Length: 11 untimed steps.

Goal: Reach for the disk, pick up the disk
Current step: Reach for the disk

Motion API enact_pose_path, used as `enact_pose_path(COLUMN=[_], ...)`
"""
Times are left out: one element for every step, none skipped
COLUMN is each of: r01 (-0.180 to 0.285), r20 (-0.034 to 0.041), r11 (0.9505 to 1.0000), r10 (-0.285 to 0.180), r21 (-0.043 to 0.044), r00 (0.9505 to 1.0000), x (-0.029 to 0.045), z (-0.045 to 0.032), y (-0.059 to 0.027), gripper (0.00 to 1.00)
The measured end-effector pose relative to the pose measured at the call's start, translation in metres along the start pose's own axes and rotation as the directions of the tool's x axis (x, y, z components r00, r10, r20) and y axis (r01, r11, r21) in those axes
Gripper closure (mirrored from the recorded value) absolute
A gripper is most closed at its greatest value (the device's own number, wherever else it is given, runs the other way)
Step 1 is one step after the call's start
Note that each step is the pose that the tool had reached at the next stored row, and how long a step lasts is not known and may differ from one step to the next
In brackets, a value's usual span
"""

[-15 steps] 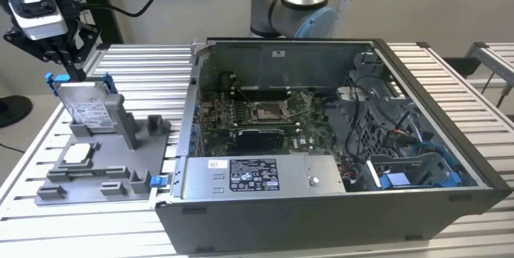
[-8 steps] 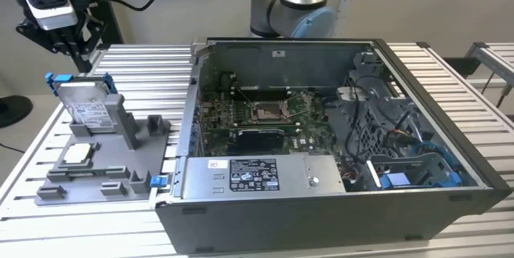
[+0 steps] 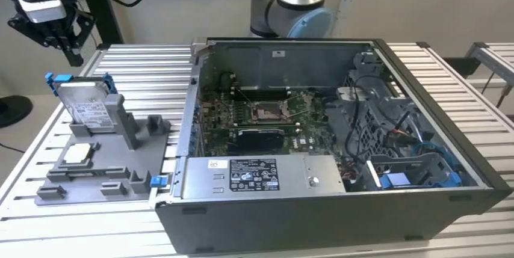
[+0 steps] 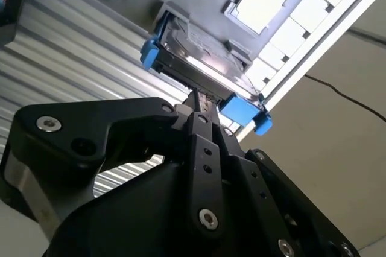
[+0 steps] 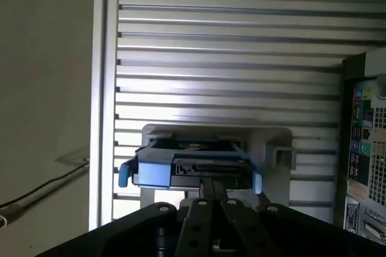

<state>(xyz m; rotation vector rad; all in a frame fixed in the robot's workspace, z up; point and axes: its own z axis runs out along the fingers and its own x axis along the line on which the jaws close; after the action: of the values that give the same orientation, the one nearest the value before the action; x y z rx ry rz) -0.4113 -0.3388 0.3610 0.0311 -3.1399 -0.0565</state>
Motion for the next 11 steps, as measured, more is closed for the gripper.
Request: enact_pose_path(r01=[0.0,0.0,0.0,0.0,0.0,0.0,0.0,0.0,0.0,0.0,0.0], r20=[0.0001,0.0001,0.0001,-0.0001,0.0003,0.0001,0.0,0.0001,0.0001,0.0001,0.0002], r11=[1.0,1.0,1.0,1.0,1.0,1.0,1.0,1.0,1.0,1.0,1.0], r10=[0.0,0.0,0.0,0.0,0.0,0.0,0.0,0.0,0.0,0.0,0.0], r21=[0.0004,0.0007,0.0008,0.0009,0.0007,0.0008,0.0008,0.0008,0.0008,0.0008,0.0007], r00=[1.0,1.0,1.0,1.0,1.0,1.0,1.0,1.0,1.0,1.0,1.0], x=[0.0041,0.0084,0.0129,0.0175,0.021,0.0228,0.0236,0.0238,0.0239,0.0239,0.0243], z=[0.0001,0.0001,0.0001,0.0001,0.0002,0.0001,0.0,0.0,0.0,-0.0001,-0.0001], y=[0.0005,0.001,0.001,0.0011,0.0012,0.0011,0.0002,-0.0008,-0.002,-0.0034,-0.0049], gripper=[1.0,1.0,1.0,1.0,1.0,1.0,1.0,1.0,1.0,1.0,1.0])
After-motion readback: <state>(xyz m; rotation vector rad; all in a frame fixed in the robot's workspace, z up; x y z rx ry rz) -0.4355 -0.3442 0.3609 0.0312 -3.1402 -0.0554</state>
